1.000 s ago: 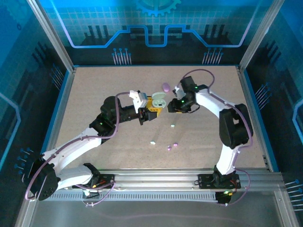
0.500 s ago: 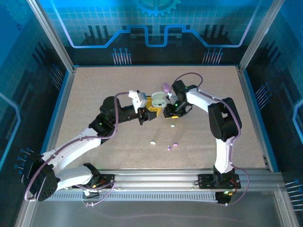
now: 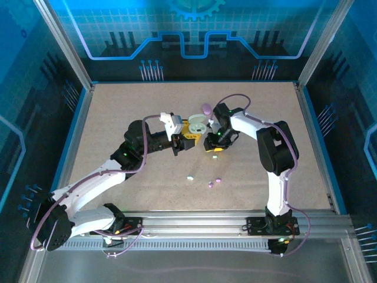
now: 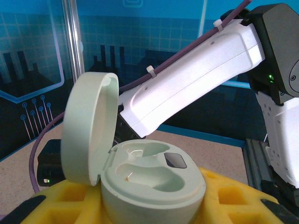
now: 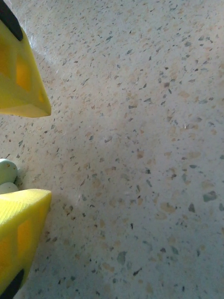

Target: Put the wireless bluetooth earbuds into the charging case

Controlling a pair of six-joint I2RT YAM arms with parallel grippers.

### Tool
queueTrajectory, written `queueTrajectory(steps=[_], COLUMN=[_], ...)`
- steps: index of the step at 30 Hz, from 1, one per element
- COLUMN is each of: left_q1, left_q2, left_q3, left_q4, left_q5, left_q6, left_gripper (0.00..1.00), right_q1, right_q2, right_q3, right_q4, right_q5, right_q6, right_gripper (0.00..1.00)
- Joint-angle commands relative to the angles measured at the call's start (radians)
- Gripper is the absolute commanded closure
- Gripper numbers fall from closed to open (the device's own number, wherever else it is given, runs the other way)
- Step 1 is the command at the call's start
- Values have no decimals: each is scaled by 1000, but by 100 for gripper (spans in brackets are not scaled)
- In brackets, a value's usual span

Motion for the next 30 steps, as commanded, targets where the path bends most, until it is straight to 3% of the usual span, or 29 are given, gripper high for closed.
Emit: queueTrajectory(steps=[1, 21, 30], left_q1=[4, 5, 5], left_q2=[-25, -24, -35], left_q3=[-13, -13, -21], left_q4=[3, -3, -2], left_q5=[-5, -7, -16], left_q6=[15, 26, 28], left_gripper=[66, 66, 66], right_q1=[14, 31, 64], right_q2=[9, -95, -86], right_q3=[-16, -93, -12], right_q4=[-44, -76, -145], right_q5=[5, 22, 183], right_q6=[-3, 17, 14], right_gripper=[54, 54, 56])
